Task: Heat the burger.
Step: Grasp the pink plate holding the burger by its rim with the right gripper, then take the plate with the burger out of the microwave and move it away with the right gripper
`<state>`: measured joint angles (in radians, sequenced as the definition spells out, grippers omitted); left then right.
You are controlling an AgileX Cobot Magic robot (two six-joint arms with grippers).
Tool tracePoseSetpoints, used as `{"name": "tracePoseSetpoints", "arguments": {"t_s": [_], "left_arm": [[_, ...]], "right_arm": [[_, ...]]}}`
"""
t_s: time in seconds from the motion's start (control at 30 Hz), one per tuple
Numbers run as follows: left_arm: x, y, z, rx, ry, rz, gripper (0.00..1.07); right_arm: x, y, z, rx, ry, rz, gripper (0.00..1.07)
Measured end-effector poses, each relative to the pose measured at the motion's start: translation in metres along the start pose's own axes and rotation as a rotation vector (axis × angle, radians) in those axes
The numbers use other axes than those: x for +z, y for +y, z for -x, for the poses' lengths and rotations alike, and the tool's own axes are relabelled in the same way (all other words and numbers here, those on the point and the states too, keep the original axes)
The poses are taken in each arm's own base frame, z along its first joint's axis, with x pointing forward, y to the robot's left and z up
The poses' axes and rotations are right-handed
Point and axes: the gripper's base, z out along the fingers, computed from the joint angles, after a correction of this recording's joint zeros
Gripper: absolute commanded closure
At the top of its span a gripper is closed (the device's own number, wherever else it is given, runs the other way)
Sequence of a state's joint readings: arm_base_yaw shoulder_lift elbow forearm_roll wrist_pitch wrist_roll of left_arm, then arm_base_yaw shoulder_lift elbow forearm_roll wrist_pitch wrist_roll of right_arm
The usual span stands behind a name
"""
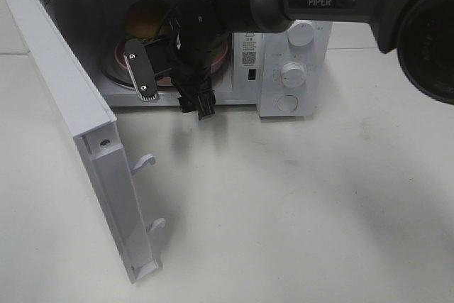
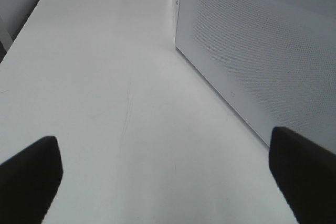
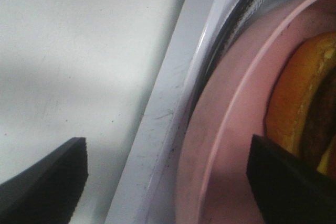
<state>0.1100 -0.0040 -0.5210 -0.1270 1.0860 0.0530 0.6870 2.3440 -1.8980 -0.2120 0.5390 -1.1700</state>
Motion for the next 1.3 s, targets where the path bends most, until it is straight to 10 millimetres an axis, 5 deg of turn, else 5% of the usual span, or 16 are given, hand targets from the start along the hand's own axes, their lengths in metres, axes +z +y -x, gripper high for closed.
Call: {"name": "tracePoseSetpoints", "arguments": {"t_s": [0.2, 0.27, 0.3, 0.37, 1.3], "left_arm": [[0.0, 0.0, 0.0, 0.0, 0.0, 0.0, 0.07], [0.0, 0.0, 0.0, 0.0, 0.0, 0.0, 0.07], [0.0, 0.0, 0.0, 0.0, 0.0, 0.0, 0.07], [0.0, 0.0, 0.0, 0.0, 0.0, 0.0, 0.07], [0.0, 0.0, 0.0, 0.0, 0.0, 0.0, 0.07]], "right_arm": [[0.009, -0.004, 0.002, 0.003, 0.002, -0.005, 0.44], [0.015, -0.004, 0.002, 0.014, 0.011, 0.012, 0.67], [0.015, -0.004, 0.002, 0.014, 0.011, 0.012, 0.67], [0.016, -0.005, 0.002, 0.019, 0.011, 0.008, 1.04], [0.003, 0.0, 0.008, 0.047, 0.018, 0.037, 1.07]]}}
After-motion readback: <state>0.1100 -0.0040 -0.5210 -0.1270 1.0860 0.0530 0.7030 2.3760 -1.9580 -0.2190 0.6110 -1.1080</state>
